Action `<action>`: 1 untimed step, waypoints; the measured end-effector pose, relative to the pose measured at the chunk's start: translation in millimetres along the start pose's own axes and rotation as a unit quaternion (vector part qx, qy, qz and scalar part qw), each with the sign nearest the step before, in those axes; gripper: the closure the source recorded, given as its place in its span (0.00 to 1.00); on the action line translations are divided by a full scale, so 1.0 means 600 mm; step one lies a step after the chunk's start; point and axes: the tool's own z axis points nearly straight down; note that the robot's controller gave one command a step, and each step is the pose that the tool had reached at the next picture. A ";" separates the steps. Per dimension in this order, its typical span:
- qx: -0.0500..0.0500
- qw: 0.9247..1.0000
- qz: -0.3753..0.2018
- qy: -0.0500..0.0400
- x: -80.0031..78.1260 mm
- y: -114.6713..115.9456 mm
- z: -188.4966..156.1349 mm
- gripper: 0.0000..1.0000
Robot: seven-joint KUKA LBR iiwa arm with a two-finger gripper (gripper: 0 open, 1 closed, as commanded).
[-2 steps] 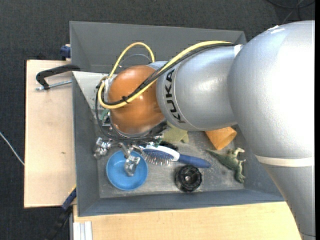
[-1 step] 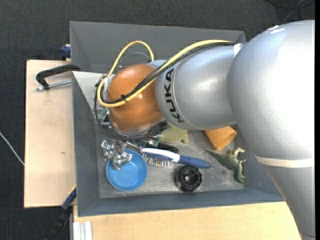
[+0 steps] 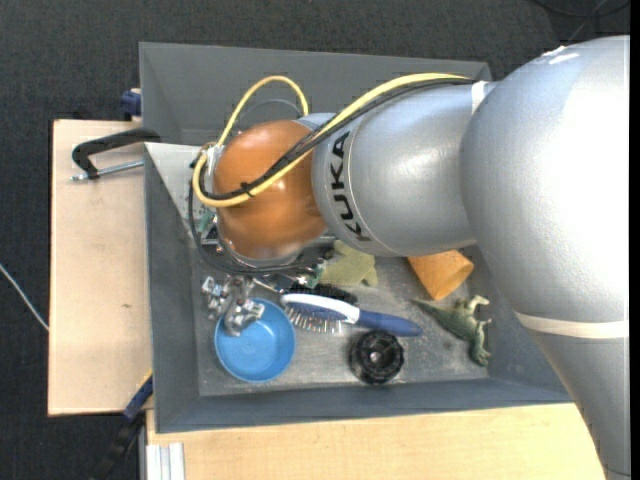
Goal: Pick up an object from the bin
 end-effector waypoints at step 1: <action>0.003 1.000 0.001 -0.003 -0.007 -0.002 -0.130 1.00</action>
Offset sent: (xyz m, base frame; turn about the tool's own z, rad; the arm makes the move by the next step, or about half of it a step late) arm -0.0001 -0.0001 0.0718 0.0000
